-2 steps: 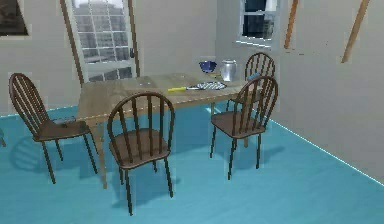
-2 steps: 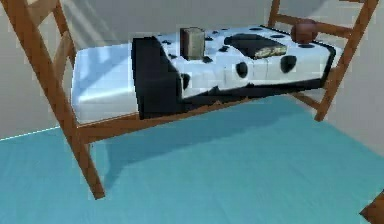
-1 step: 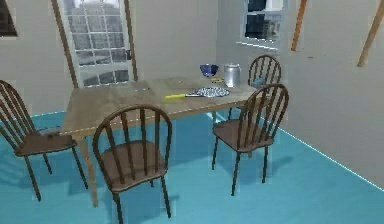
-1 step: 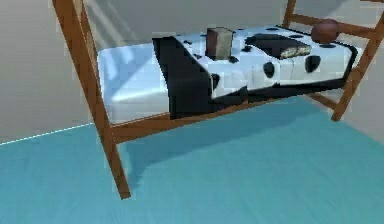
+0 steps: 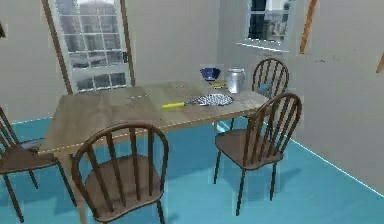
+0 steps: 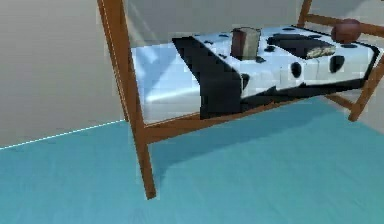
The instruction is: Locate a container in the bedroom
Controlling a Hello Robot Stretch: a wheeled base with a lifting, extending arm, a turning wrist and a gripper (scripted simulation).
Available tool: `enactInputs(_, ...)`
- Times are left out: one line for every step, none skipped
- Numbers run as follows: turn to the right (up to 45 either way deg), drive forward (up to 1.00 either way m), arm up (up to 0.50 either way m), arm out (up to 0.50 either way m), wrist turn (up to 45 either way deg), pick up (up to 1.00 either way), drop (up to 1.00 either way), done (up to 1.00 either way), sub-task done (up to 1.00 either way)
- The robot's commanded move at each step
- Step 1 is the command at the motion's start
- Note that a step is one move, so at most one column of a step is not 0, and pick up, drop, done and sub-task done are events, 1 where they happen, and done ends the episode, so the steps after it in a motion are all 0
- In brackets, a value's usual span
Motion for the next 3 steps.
enactInputs(39.0, 0.0, 0.0, 0.0, 0.0, 0.0, 0.0, 0.0, 0.0)
enactInputs(0.0, 1.0, 0.0, 0.0, 0.0, 0.0, 0.0, 0.0, 0.0)
enactInputs(3.0, 0.0, 0.0, 0.0, 0.0, 0.0, 0.0, 0.0, 0.0)
